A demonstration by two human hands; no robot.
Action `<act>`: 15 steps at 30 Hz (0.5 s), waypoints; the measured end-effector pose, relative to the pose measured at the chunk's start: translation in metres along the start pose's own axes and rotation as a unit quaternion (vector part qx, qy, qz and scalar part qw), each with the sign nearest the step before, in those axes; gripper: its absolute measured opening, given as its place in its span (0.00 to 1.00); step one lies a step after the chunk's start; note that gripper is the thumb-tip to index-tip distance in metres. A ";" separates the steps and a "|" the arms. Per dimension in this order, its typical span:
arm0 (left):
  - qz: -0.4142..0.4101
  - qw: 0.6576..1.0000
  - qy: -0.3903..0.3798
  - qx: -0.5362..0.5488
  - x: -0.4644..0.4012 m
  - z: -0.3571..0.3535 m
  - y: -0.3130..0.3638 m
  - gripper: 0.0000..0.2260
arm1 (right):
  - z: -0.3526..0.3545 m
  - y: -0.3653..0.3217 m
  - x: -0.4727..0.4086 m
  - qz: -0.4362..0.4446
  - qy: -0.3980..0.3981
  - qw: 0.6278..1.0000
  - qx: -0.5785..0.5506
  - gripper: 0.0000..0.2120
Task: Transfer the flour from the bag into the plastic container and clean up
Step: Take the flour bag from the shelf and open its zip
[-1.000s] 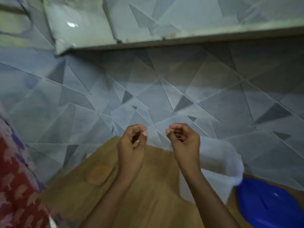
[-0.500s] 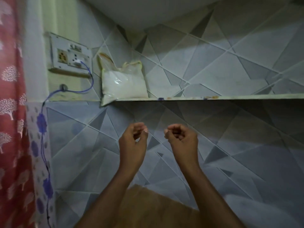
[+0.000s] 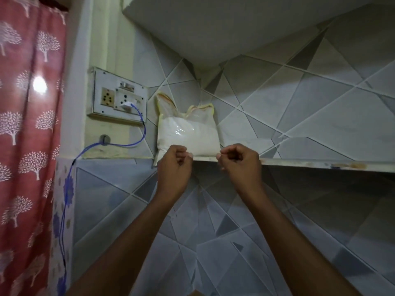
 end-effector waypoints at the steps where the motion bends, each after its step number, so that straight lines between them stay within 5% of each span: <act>1: -0.005 1.000 0.001 -0.013 -0.015 -0.001 -0.003 0.09 | -0.009 0.003 -0.015 -0.005 -0.003 1.000 0.008 0.04; 15: -0.025 0.977 -0.058 -0.205 -0.255 -0.034 -0.088 0.35 | -0.134 0.022 -0.212 -0.053 -0.047 0.993 0.096 0.09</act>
Point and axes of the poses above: each hand's wrist, its own x-axis away from the middle knuckle, its own z-axis out of the back of the hand, y = z × x, the point moved 7 cm from there along -x, towards the middle knuckle, and after that the axes turned 14 degrees about x, right-handed, at the moved point
